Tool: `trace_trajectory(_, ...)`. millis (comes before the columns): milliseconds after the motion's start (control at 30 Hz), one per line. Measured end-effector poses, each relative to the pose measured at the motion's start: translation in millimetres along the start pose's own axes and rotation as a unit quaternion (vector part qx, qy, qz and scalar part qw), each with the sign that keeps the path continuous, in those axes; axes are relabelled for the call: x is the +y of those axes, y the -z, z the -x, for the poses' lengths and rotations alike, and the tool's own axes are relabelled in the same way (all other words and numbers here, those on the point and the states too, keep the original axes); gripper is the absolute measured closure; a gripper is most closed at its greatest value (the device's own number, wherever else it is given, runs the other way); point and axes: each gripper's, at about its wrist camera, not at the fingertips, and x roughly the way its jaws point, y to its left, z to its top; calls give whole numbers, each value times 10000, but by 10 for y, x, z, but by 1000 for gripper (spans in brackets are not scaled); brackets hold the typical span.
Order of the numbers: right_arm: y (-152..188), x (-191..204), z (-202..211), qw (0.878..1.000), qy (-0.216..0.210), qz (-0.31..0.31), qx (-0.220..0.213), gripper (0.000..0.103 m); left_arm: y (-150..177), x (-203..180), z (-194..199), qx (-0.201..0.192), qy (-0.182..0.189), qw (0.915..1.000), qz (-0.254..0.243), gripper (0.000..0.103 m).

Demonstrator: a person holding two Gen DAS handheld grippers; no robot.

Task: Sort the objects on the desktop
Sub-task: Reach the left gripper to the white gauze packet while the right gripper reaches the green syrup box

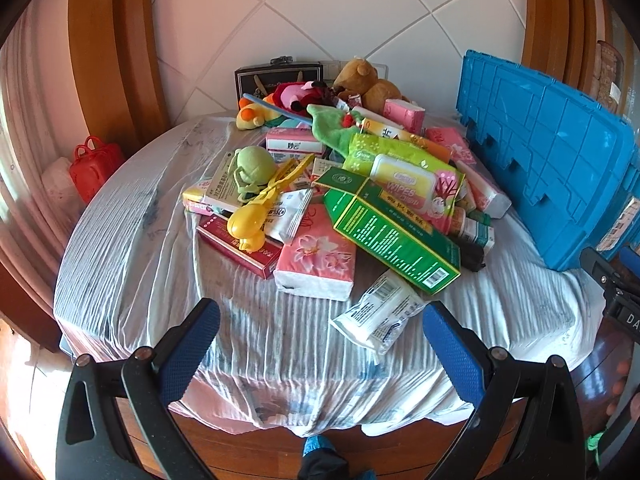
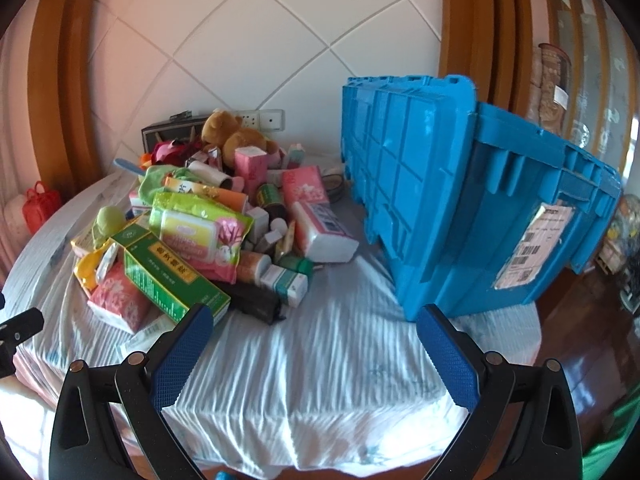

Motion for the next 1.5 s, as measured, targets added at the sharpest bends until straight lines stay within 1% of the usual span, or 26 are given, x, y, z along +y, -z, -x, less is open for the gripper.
trace_trajectory(67, 18, 91, -129, 9997, -99, 114, 174, 0, 19, 56, -154, 151, -22, 9999, 13, 0)
trace_trajectory(167, 29, 248, -315, 9987, -192, 309, 366, 0, 22, 109, -391, 386, 137, 9991, 73, 0)
trace_trajectory(267, -12, 405, -489, 9975, -217, 413, 527, 0, -5, 81, -574, 551, 285, 9980, -94, 0)
trace_trajectory(333, -58, 495, -587, 9965, -299, 485, 617, 0, -30, 39, -683, 641, 450, 9967, -207, 0)
trace_trajectory(400, -109, 573, -672, 9956, -262, 578, 690, 0, -49, -17, -774, 700, 623, 9950, -331, 0)
trace_trajectory(500, -163, 611, -755, 9957, -212, 578, 696, 0, -69, -136, -906, 815, 769, 9921, -567, 0)
trace_trajectory(633, -192, 544, -834, 9951, -192, 555, 798, 0, -66, -295, -1076, 1039, 931, 9875, -728, 0)
trace_trajectory(700, -191, 476, -880, 9946, -182, 565, 851, 0, -40, -384, -1166, 1133, 899, 9864, -784, 0)
trace_trajectory(800, -184, 360, -982, 9932, -224, 628, 960, 0, 6, -503, -1337, 1310, 865, 9852, -695, 0)
trace_trajectory(1000, -110, 227, -1170, 9875, -539, 911, 1166, 0, 189, -683, -1674, 1763, 683, 9801, -598, 2)
trace_trajectory(1033, -103, 218, -1196, 9867, -596, 933, 1194, 0, 230, -677, -1714, 1843, 654, 9792, -534, 7)
trace_trajectory(1067, -94, 214, -1221, 9859, -650, 957, 1211, 0, 255, -674, -1713, 1788, 534, 9810, -528, 10)
trace_trajectory(1100, -87, 215, -1240, 9850, -713, 989, 1224, 0, 266, -675, -1691, 1715, 426, 9827, -549, 15)
trace_trajectory(1133, -83, 225, -1257, 9838, -784, 1037, 1232, 0, 262, -663, -1660, 1655, 422, 9840, -507, 28)
trace_trajectory(1167, -78, 240, -1273, 9826, -850, 1094, 1233, 0, 251, -641, -1629, 1624, 375, 9850, -444, 43)
trace_trajectory(1200, -76, 262, -1287, 9814, -913, 1150, 1234, 0, 240, -608, -1599, 1624, 418, 9852, -357, 46)
trace_trajectory(1233, -76, 293, -1302, 9801, -983, 1203, 1238, 0, 230, -564, -1558, 1602, 467, 9857, -248, 52)
trace_trajectory(1267, -81, 327, -1309, 9789, -1052, 1240, 1235, 0, 221, -518, -1507, 1577, 448, 9864, -150, 57)
trace_trajectory(1333, -106, 411, -1328, 9760, -1248, 1293, 1231, 0, 189, -421, -1355, 1479, 415, 9881, 43, 57)
trace_trajectory(1400, -139, 524, -1335, 9720, -1464, 1364, 1231, 0, 133, -338, -1134, 1248, 332, 9915, 161, 57)
trace_trajectory(1500, -193, 740, -1371, 9647, -1769, 1505, 1243, 0, 15, -217, -825, 814, -4, 9963, 262, 57)
